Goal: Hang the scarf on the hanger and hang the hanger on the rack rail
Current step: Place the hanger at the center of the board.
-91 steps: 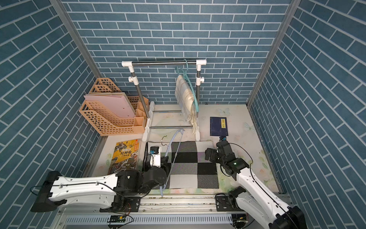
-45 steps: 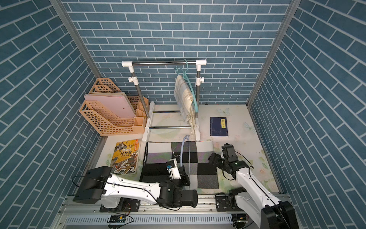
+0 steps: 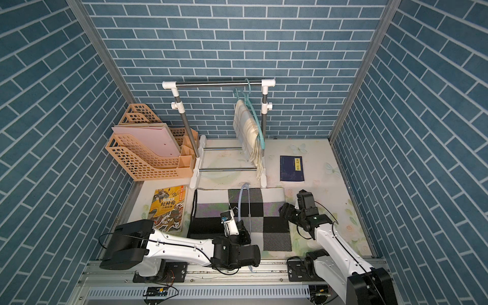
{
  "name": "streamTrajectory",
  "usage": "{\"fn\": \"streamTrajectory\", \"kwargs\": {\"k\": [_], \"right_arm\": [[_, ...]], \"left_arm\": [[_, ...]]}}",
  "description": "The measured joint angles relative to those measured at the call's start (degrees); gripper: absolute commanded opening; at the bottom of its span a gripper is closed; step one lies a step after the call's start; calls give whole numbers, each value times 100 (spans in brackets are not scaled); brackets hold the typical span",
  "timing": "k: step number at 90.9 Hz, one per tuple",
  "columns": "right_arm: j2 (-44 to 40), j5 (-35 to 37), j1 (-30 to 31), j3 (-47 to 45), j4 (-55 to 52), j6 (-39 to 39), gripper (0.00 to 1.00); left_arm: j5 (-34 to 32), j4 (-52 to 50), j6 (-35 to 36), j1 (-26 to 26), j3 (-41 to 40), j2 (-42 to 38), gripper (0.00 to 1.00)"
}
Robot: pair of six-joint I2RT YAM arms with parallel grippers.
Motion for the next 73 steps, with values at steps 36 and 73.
{"fn": "streamTrajectory", "kwargs": {"k": [36,73], "right_arm": [[-157,-546,2011,-229,1871,905,56],[2009,79,2627,120,2553,785,44]], "left_arm": [[238,841,304,151,-603,-269,0],[273,728,385,153,-385,-149,0]]}}
